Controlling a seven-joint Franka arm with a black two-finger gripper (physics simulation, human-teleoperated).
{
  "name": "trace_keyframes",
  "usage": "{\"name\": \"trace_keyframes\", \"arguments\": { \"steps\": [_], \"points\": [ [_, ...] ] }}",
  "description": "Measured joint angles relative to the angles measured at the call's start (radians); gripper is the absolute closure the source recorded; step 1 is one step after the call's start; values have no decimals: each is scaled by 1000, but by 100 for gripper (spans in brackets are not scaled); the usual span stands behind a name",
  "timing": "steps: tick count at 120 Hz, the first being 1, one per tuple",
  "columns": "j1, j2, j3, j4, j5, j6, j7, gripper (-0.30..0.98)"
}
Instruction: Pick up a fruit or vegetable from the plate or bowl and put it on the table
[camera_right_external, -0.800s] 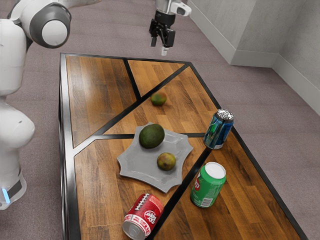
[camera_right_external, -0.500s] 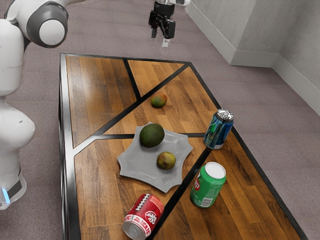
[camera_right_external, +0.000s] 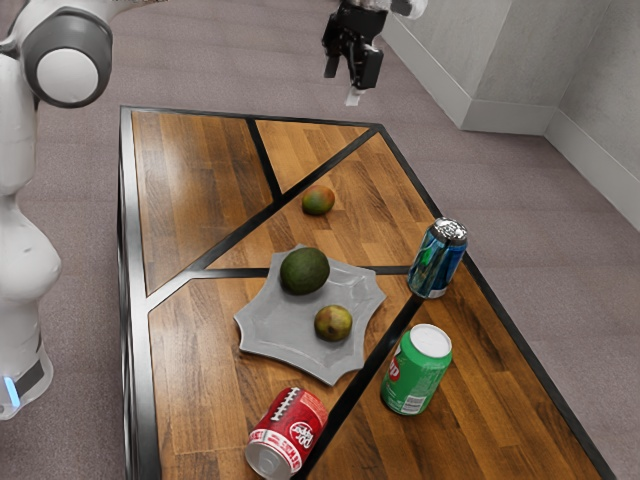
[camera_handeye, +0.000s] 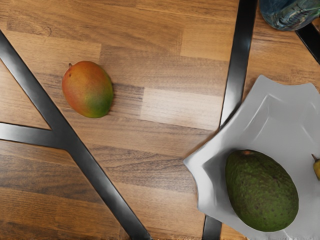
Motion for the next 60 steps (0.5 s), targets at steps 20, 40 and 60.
{"name": "trace_keyframes", "arguments": {
  "steps": [20,40,60],
  "points": [
    [-48,-170,46,-357,-118,107,-22,0],
    [-15,-180,62,-494,-211,232,-50,0],
    [-88,-123,56,-523,-215,364,-116,1]
  ]
}}
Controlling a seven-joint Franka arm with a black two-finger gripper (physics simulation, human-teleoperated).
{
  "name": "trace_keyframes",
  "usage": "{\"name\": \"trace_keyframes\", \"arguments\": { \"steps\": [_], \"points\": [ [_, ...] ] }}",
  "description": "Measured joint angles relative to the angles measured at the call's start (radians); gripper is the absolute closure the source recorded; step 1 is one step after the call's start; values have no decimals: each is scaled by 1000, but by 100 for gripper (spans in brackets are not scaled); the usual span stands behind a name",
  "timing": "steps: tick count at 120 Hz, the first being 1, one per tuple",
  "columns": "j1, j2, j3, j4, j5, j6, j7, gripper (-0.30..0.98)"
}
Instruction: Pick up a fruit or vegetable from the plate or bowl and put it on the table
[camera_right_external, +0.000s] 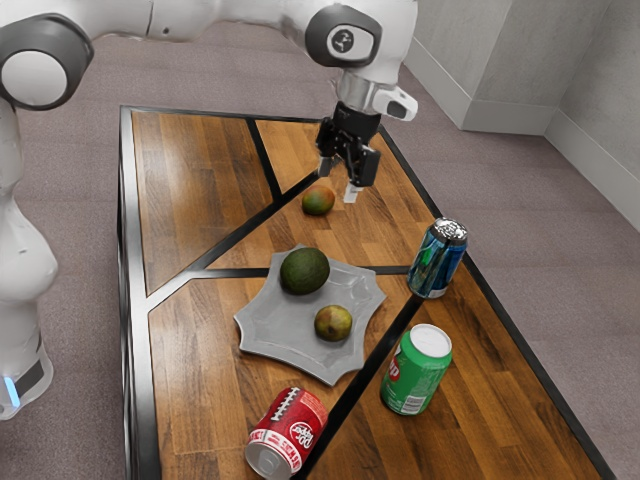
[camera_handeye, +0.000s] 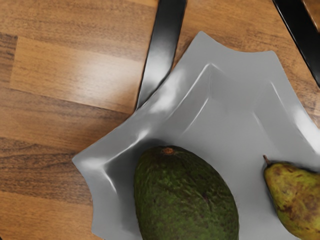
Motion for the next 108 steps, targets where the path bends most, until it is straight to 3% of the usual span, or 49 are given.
{"name": "trace_keyframes", "arguments": {
  "steps": [26,44,56,75,93,108],
  "points": [
    [-134,16,-4,-5,68,94,-193,0],
    [-256,-5,29,4,158,62,-359,0],
    [-320,3,65,14,175,36,-468,0],
    [-327,78,76,15,153,92,-623,0],
    [-160,146,74,11,145,190,-738,0],
    [-219,164,73,9,144,239,-816,0]
  ]
}}
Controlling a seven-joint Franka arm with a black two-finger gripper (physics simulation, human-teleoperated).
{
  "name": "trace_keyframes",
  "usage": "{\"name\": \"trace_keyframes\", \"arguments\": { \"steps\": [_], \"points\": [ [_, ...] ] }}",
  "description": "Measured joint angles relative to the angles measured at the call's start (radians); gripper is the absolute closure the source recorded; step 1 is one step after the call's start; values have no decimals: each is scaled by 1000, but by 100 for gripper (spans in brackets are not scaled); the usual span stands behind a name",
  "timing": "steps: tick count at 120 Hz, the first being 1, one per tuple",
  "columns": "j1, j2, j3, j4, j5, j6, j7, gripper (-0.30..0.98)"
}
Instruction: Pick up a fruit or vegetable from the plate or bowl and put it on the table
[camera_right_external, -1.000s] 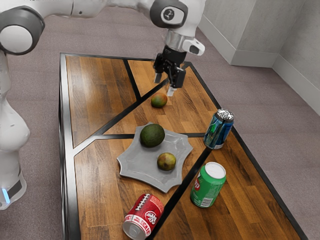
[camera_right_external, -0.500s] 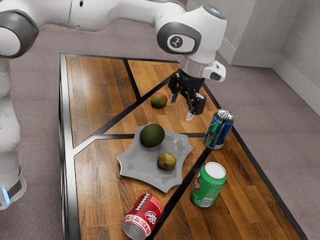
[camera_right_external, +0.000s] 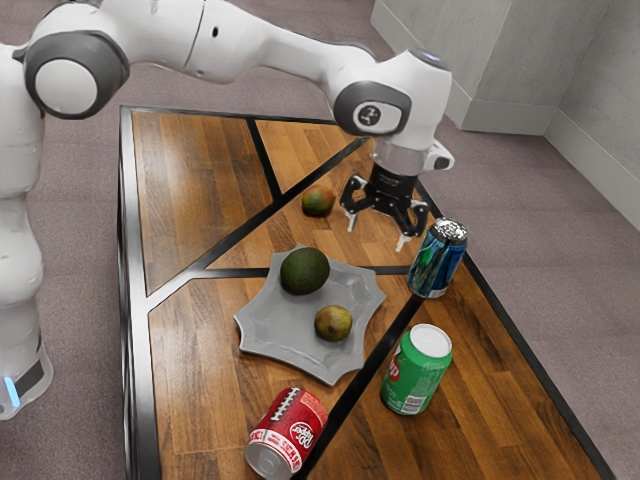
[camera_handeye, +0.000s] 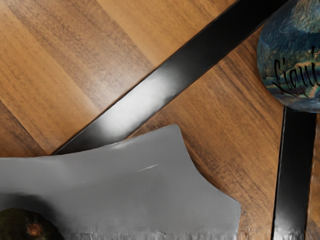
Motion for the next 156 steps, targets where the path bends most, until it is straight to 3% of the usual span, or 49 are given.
{"name": "trace_keyframes", "arguments": {
  "steps": [55,120,156],
  "points": [
    [-135,14,1,-80,9,123,-199,1],
    [-192,15,4,-133,11,177,-325,2],
    [-193,-20,8,-162,61,174,-361,2]
  ]
}}
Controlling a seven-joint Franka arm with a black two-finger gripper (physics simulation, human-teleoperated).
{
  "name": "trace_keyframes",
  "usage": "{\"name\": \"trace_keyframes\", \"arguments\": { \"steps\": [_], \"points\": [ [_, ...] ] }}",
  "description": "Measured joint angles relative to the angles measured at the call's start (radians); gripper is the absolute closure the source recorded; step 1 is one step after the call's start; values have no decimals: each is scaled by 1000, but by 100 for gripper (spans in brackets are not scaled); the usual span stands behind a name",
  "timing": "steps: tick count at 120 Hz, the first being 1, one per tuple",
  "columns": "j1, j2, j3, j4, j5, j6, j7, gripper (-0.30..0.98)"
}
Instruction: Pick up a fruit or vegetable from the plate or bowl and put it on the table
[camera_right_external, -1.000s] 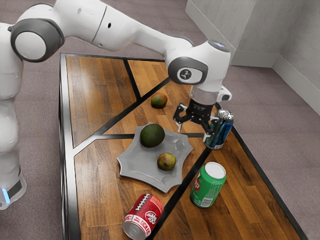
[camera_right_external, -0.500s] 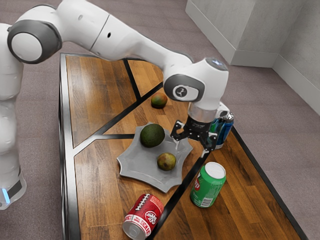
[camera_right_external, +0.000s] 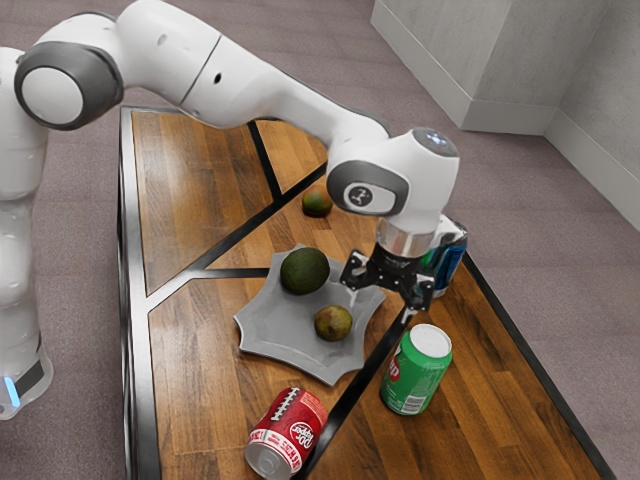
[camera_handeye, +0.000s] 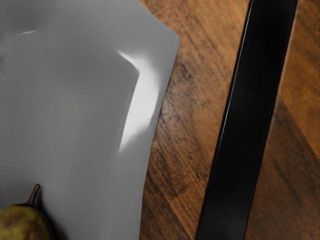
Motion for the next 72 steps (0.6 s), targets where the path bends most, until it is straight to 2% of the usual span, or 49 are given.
{"name": "trace_keyframes", "arguments": {
  "steps": [9,18,42,72],
  "points": [
    [-6,-140,36,-103,-15,1,-4,2],
    [-4,-187,51,-149,-33,3,-6,2],
    [-14,-167,58,-169,-61,34,-9,1],
    [-107,-125,118,-170,-68,72,-12,1]
  ]
}}
